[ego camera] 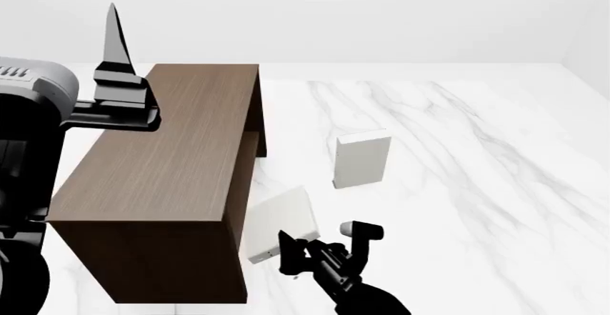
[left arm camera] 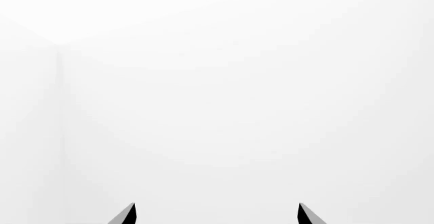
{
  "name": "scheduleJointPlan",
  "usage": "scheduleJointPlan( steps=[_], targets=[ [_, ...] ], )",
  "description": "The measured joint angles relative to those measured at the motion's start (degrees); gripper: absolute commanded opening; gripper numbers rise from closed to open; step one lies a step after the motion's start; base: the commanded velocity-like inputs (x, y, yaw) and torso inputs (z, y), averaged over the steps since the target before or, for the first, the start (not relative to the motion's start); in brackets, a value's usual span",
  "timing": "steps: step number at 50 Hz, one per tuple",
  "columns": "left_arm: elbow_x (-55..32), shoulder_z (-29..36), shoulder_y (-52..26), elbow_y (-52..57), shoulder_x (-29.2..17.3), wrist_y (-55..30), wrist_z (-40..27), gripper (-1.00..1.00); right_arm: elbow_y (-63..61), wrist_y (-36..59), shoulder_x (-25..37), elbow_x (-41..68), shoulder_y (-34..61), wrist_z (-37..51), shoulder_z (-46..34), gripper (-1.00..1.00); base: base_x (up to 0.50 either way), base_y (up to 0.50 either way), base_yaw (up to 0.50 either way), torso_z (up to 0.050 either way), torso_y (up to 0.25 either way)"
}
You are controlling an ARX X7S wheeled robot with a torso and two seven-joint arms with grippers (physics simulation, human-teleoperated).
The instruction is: Pick up the book on the right and place it under the cabinet shelf.
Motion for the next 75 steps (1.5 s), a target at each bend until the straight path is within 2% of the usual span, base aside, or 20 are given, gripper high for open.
scheduleJointPlan(
  steps=[30, 39, 48, 55, 64, 75],
  targets=[
    [-1.46, 0.5, -0.25, -0.18, -1.14, 1.14, -1.16, 1.0, 3.84, -3.49, 0.41, 6.65, 0.41, 3.66, -4.14, 1.0, 0.0, 0.0, 0.0, -0.001, 0.0],
    [-1.77, 0.59, -0.19, -0.25, -1.48, 1.62, -1.43, 1.0, -3.05, -7.4, 4.99, 6.83, 0.89, 8.81, -4.32, 1.0, 0.0, 0.0, 0.0, 0.0, 0.0],
    [-1.85, 0.51, 0.37, -0.31, -1.92, 2.37, -1.62, 1.0, -14.41, -13.41, 12.35, 4.72, 1.8, 16.91, -5.44, 1.0, 0.0, 0.0, 0.0, 0.0, 0.0],
    [-1.7, 0.59, 0.91, -0.45, -2.14, 3.12, -1.68, 1.0, -28.13, -20.5, 19.93, -2.98, 4.48, 26.86, -8.92, 1.0, 0.0, 0.0, 0.0, 0.0, 0.0],
    [-2.06, 0.5, 1.1, -0.57, -2.2, 3.82, -1.94, 1.0, -46.36, -26.44, 30.35, -22.38, 13.38, 45.82, -15.51, 1.0, 0.0, 0.0, 0.0, 0.0, 0.0],
    [-4.56, 0.92, -1.67, -0.45, -2.01, 2.66, -2.95, 1.0, -52.26, -25.57, 34.74, -39.34, 19.73, 62.08, -20.24, 1.0, 0.0, 0.0, 0.0, 0.0, 0.0]
  ],
)
